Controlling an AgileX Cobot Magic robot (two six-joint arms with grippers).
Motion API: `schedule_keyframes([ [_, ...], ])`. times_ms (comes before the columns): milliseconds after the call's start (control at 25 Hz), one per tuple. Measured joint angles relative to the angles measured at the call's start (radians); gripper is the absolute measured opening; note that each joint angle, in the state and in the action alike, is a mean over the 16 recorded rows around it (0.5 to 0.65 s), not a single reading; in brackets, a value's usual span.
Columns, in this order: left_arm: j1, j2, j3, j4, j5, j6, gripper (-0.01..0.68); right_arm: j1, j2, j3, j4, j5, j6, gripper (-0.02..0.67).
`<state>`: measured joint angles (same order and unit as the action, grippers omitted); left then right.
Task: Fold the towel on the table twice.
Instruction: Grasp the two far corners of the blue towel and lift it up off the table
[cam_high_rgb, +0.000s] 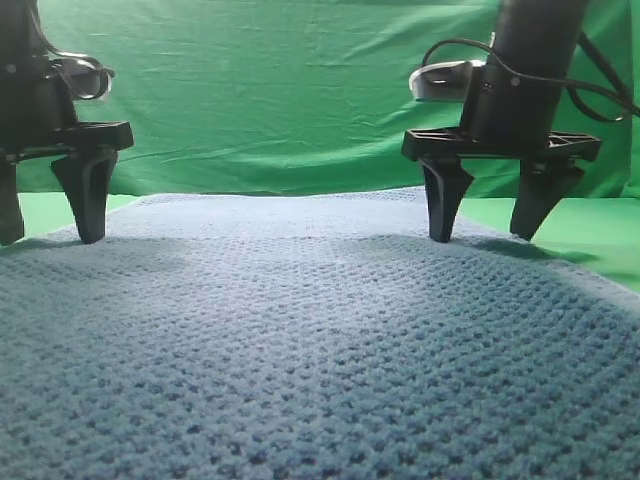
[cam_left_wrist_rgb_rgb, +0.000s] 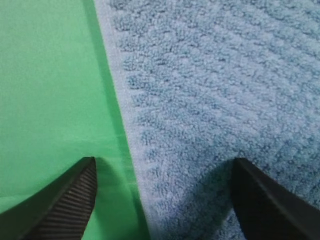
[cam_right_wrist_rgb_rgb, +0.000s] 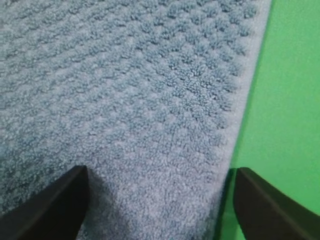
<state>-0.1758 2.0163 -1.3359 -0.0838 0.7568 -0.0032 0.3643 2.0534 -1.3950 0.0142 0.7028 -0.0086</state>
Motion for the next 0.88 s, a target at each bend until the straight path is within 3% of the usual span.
schedule_keyframes([
  [120,0.0,0.011,-0.01,-0.005,0.014,0.005,0.371,0.004,0.008,-0.005,0.002,0.002,0.001,0.47],
  [520,-0.002,0.036,-0.038,-0.056,0.048,0.042,0.057,0.012,0.023,-0.02,0.027,0.009,0.01,0.133],
  [680,-0.008,0.031,-0.05,-0.08,0.063,0.051,0.007,0.014,0.02,-0.034,0.035,0.026,0.014,0.035],
  [880,-0.018,-0.007,-0.076,-0.082,0.101,0.039,0.0,0.014,0.001,-0.078,0.033,0.078,0.018,0.0],
])
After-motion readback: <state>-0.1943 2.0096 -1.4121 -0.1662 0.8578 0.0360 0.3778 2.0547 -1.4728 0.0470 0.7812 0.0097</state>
